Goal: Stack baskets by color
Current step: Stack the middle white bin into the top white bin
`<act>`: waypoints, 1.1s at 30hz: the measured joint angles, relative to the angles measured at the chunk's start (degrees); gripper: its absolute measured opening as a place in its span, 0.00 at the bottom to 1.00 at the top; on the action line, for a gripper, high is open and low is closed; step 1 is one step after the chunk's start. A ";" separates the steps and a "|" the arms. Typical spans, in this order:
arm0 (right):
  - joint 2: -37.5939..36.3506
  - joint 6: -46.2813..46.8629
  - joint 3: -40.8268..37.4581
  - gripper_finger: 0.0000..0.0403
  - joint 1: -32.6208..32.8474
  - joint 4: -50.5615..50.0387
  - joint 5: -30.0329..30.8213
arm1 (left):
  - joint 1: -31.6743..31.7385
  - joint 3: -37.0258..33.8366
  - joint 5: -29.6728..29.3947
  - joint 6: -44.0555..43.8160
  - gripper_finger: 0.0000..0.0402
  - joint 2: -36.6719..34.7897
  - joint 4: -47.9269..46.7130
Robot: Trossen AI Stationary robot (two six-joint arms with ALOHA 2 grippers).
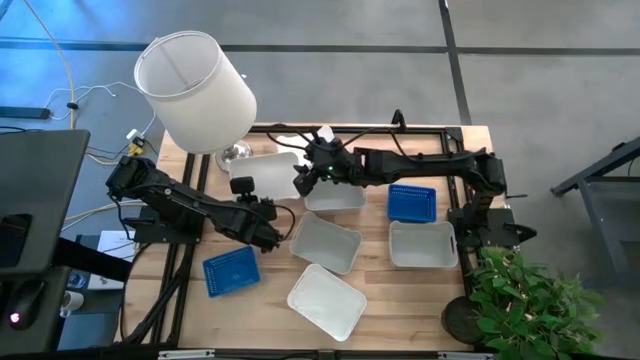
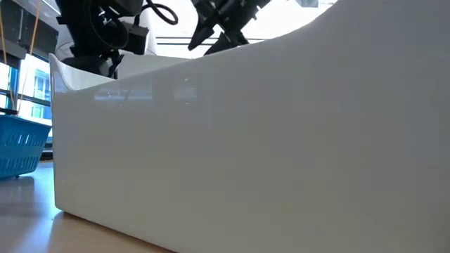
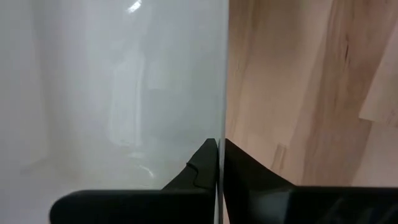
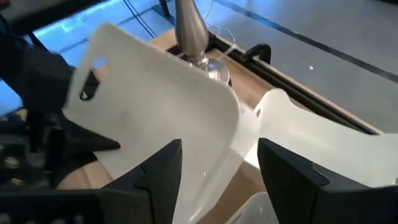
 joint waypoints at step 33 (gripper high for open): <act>3.21 0.00 0.00 0.01 -2.25 -0.67 -1.97 | -0.61 3.76 3.36 10.35 0.27 0.00 6.62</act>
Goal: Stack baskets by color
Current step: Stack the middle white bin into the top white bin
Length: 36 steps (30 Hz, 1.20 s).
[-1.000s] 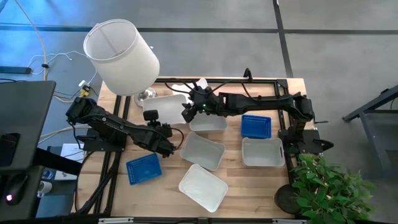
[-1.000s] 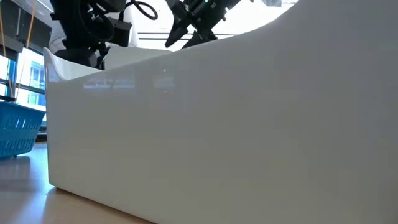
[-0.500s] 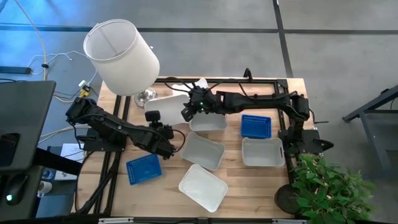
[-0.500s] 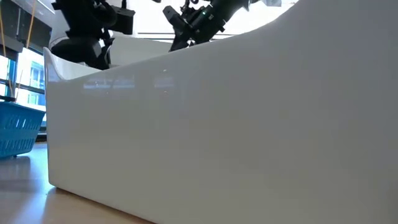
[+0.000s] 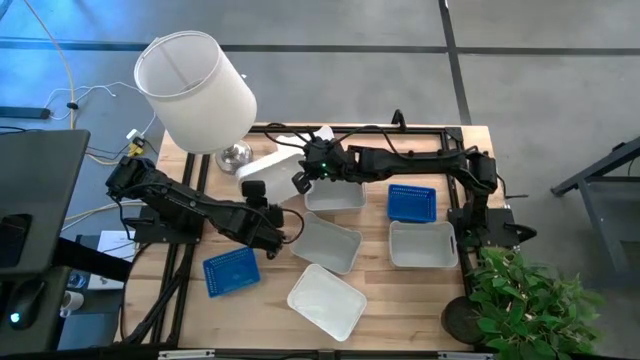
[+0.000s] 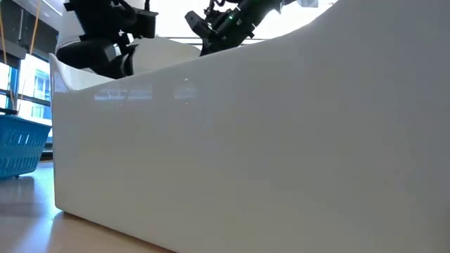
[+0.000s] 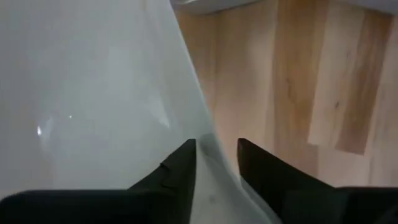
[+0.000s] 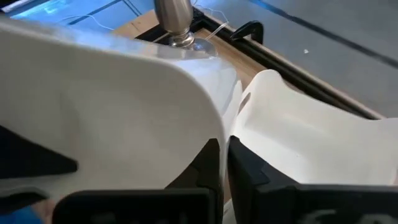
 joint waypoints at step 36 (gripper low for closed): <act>-0.98 -3.76 5.23 0.00 -3.88 -9.16 -0.92 | -3.50 4.57 -10.37 3.12 0.39 -1.67 0.93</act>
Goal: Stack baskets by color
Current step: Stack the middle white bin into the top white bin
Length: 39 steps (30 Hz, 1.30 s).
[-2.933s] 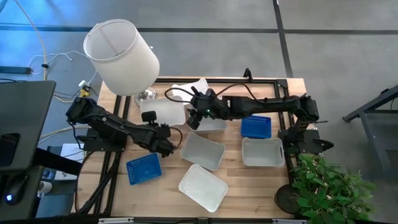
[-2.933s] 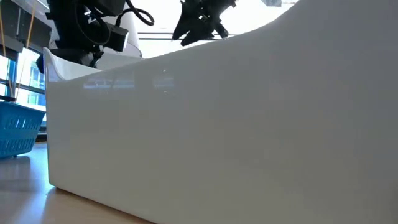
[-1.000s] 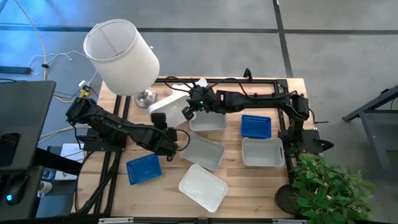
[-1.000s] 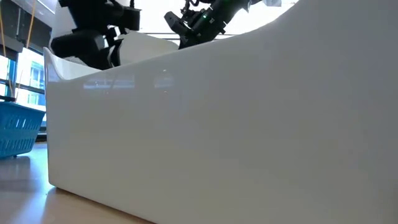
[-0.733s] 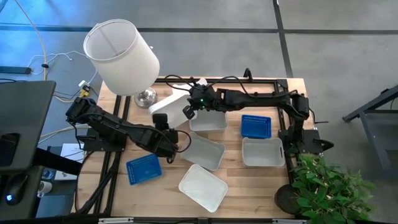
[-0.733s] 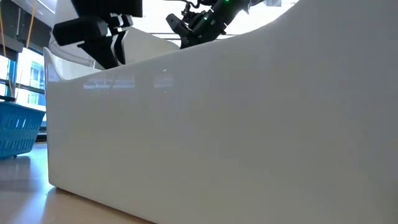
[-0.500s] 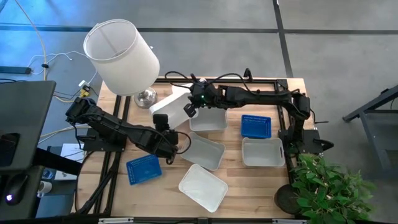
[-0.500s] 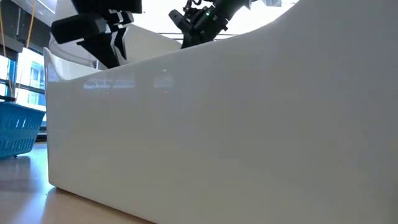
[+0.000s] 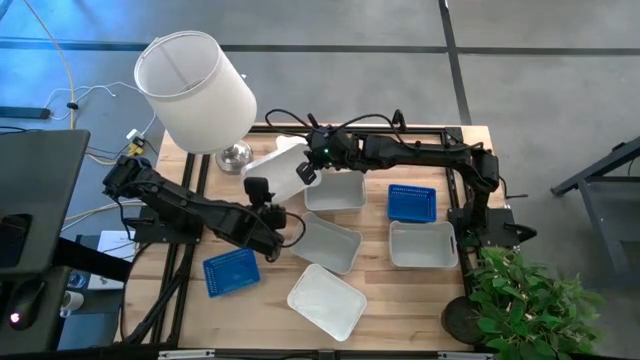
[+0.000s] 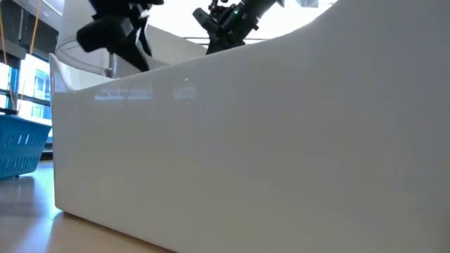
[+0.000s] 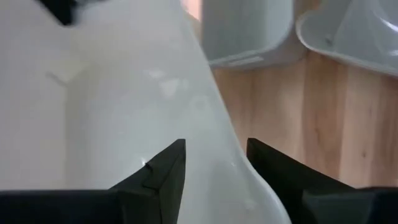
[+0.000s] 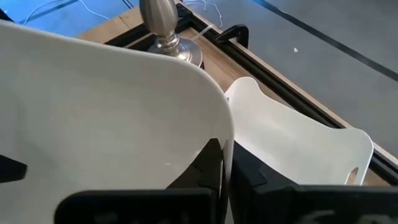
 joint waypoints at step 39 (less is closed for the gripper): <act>0.02 -0.15 -0.03 0.00 0.58 -2.00 5.71 | 6.38 3.94 15.42 4.81 0.61 -0.87 1.28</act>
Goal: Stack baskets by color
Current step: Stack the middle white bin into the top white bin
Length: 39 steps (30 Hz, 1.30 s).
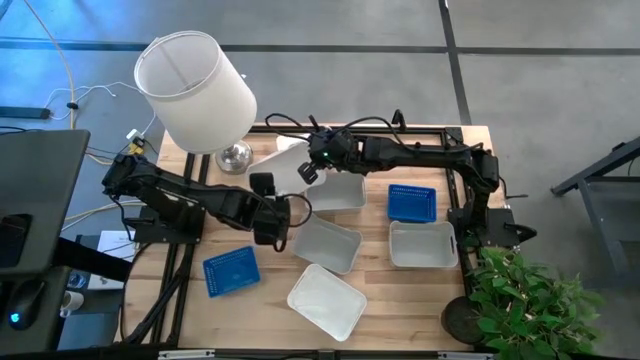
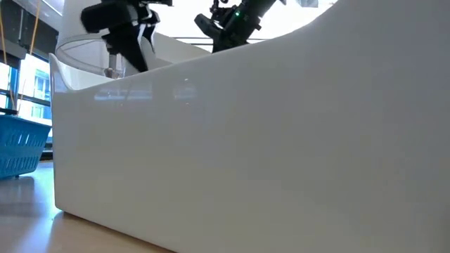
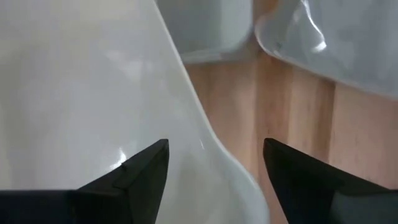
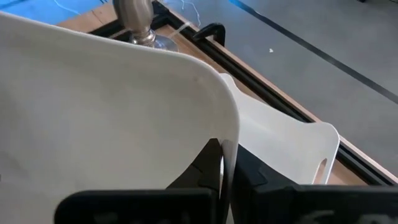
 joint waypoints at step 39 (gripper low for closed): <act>0.76 0.96 -0.02 0.00 -14.88 -0.87 -13.57 | -7.83 -0.80 1.43 -10.33 0.61 -12.45 -7.02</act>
